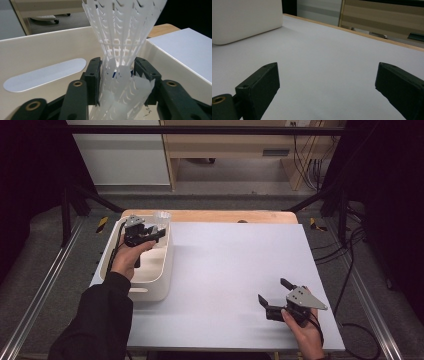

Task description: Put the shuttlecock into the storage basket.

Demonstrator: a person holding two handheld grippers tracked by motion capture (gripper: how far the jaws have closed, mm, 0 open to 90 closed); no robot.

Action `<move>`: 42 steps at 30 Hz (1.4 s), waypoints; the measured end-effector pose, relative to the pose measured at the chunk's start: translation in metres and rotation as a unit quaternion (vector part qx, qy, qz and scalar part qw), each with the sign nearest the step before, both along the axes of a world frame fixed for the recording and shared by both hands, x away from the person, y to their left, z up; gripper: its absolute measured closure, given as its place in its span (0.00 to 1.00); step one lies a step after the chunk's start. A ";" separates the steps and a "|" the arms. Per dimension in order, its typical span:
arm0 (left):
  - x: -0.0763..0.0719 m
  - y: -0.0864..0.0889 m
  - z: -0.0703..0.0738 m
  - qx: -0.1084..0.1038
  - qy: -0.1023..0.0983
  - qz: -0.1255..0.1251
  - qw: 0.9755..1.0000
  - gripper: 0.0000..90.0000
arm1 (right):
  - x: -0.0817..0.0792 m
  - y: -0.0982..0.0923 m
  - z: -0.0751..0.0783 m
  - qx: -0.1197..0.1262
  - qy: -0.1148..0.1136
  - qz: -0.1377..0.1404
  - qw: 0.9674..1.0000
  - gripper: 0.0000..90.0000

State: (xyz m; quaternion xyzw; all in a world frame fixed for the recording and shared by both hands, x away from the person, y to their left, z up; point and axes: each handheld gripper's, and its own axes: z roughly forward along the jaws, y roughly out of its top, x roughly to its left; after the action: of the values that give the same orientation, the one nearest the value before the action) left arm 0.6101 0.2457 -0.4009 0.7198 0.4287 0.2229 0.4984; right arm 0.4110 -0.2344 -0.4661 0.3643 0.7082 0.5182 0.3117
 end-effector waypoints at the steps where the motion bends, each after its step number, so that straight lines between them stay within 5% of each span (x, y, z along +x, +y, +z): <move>1: 0.000 0.000 0.000 -0.001 0.001 0.001 1.000 0.59 | 0.000 0.000 0.000 0.000 0.000 0.000 1.000 0.06; 13: -0.001 0.002 0.004 -0.023 -0.001 0.014 1.000 0.27 | 0.000 0.001 -0.001 -0.002 0.004 0.001 1.000 0.06; 42: -0.012 0.004 0.024 -0.033 -0.031 0.026 0.999 0.06 | -0.001 0.002 0.000 -0.005 0.000 0.002 1.000 0.06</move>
State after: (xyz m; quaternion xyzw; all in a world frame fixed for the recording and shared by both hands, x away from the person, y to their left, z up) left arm 0.5978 0.2500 -0.3765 0.6846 0.4382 0.2440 0.5289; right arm 0.4102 -0.2326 -0.4660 0.3613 0.7115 0.5156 0.3121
